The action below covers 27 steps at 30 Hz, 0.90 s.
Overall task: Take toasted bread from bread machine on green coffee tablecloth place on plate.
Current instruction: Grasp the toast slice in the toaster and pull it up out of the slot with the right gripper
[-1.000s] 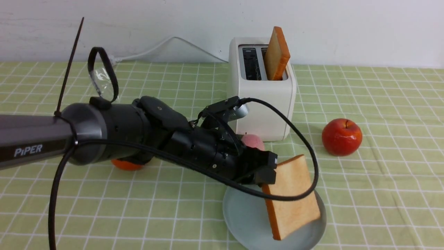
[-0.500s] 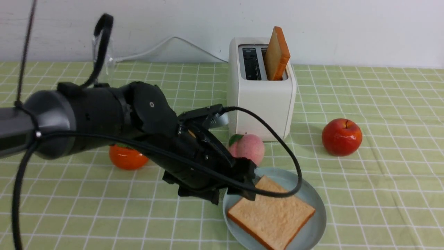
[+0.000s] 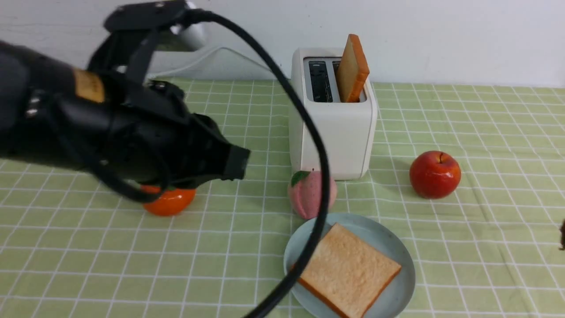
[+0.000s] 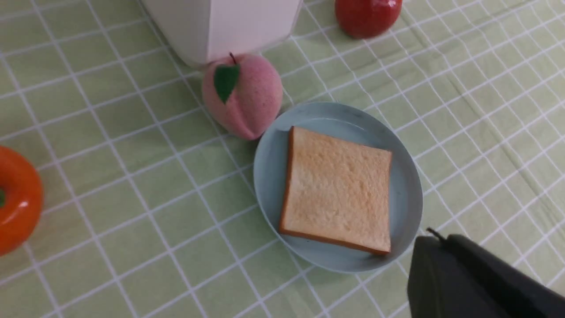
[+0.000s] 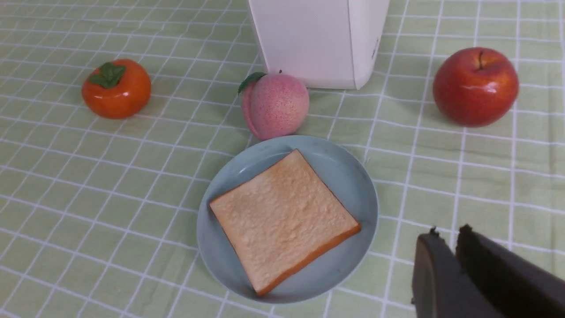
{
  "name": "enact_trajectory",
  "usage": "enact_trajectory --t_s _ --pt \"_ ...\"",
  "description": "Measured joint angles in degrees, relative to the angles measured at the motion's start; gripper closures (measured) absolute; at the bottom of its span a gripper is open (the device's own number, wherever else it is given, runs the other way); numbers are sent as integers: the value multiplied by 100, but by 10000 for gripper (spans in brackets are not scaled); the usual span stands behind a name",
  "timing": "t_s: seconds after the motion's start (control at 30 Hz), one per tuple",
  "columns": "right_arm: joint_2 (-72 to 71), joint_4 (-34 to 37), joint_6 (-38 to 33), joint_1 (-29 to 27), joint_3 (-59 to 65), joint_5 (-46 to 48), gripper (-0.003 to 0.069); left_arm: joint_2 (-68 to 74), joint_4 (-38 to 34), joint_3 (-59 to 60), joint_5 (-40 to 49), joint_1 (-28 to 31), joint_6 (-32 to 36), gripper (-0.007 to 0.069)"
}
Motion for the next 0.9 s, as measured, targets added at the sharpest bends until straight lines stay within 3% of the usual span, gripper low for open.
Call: enact_trajectory --t_s 0.33,0.57,0.7,0.73,0.77,0.87,0.9 --pt "2498 1605 -1470 287 -1004 -763 585 -2175 109 2543 -1338 0 -49 638" --pt "4489 1656 -1699 662 -2759 -1071 541 -3454 -73 3970 -2172 0 -3 638" --pt "5255 1656 -1705 662 -3836 -1104 431 -3714 -49 4283 -2540 0 42 638" --pt "5530 1649 -1705 664 -4247 -1108 356 -3731 -49 4318 -2687 0 55 638" --pt "5608 1649 -1705 669 -4360 -1121 336 -3731 -49 4325 -2735 0 55 638" --pt "6327 1580 -1705 656 -5214 -1377 183 -3731 -49 4324 -3061 0 62 638" --pt "6369 1579 -1705 656 -5254 -1395 183 -3731 -49 4324 -3062 0 62 638"
